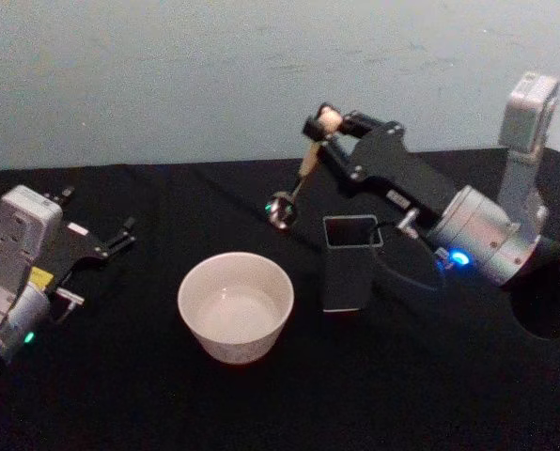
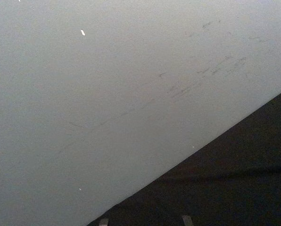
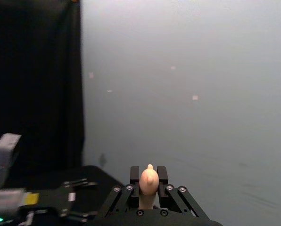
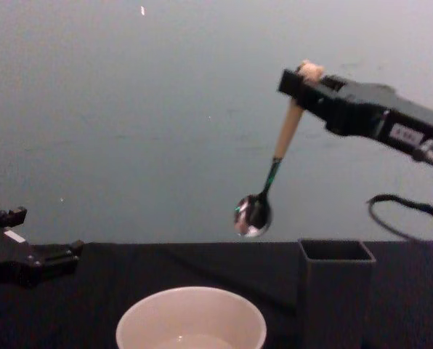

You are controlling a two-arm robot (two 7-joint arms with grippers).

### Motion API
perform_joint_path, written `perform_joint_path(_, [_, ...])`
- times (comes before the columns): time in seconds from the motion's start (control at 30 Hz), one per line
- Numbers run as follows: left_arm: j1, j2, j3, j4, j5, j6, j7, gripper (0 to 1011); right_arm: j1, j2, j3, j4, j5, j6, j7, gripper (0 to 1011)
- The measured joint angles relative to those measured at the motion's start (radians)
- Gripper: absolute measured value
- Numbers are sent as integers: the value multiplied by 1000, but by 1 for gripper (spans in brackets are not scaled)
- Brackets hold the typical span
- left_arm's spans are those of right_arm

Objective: Pick up the stirring spoon with one hand, stir inside the cup, then place it back in its original position.

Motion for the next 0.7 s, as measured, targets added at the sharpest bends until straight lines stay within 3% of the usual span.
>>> perform_joint_path(0.33, [0, 0, 0, 0, 0, 0, 0, 1001, 42, -22, -91, 117, -9, -103, 134, 214])
perform_joint_path(0.7, [0, 0, 0, 0, 0, 0, 0, 1001, 92, -70, -147, 274, -81, -199, 162, 214])
